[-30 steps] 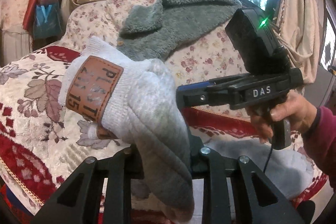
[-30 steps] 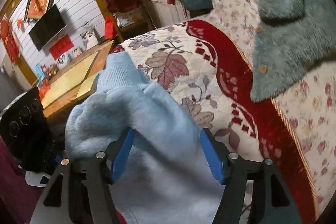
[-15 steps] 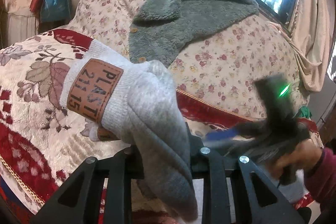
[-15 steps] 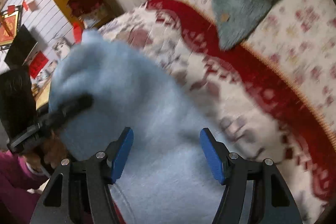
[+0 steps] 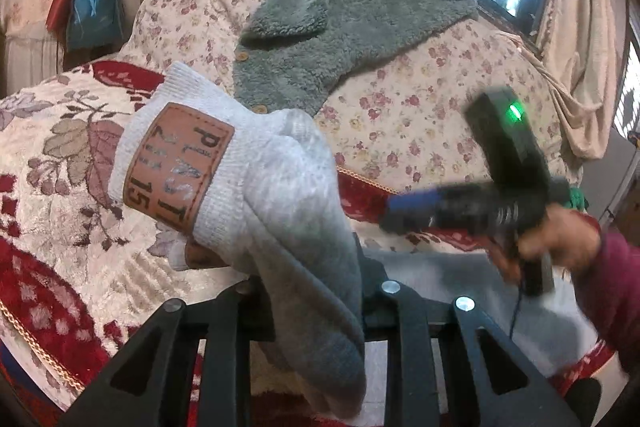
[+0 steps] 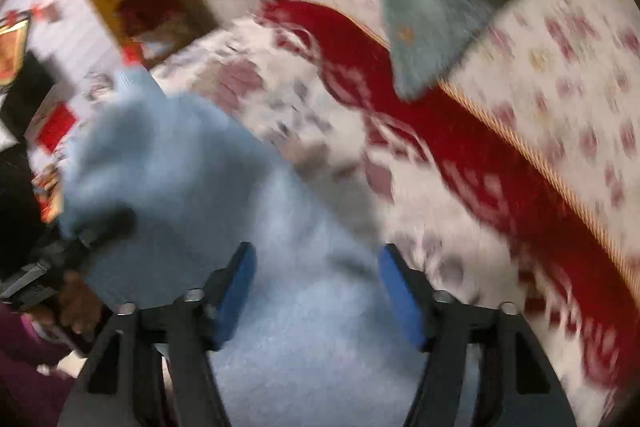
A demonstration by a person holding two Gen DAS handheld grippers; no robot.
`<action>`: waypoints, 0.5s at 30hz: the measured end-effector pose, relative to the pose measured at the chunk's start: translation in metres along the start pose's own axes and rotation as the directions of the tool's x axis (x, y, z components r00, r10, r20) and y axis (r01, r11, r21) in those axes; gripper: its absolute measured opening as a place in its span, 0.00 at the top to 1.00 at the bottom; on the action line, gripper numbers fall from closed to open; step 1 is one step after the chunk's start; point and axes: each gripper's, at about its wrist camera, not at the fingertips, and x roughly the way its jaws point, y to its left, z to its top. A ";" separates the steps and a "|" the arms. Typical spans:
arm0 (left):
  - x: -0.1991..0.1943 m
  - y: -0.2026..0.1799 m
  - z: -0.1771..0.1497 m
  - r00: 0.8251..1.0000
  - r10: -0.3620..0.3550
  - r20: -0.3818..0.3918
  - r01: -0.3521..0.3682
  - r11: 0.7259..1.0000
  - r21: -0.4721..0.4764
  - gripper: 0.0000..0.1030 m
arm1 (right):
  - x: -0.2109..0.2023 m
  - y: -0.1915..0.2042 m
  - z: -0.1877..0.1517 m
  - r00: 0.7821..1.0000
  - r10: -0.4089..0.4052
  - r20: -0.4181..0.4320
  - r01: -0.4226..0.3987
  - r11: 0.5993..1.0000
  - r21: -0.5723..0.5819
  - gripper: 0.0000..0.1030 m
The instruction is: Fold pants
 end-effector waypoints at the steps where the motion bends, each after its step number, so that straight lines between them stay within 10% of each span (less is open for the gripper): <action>1: -0.001 0.000 -0.002 1.000 -0.006 0.002 0.006 1.000 0.008 0.76 | 0.005 -0.001 0.008 1.000 0.024 -0.012 -0.024 0.999 -0.025 0.10; 8: -0.001 0.016 -0.010 0.999 -0.033 0.013 0.033 0.999 0.022 0.76 | 0.058 0.013 0.039 0.976 0.097 -0.194 -0.149 0.951 -0.272 0.10; 15: 0.032 0.084 -0.025 0.995 -0.011 -0.103 -0.010 0.979 -0.204 0.75 | 0.137 0.013 0.050 0.941 0.089 -0.325 -0.178 0.951 -0.255 0.10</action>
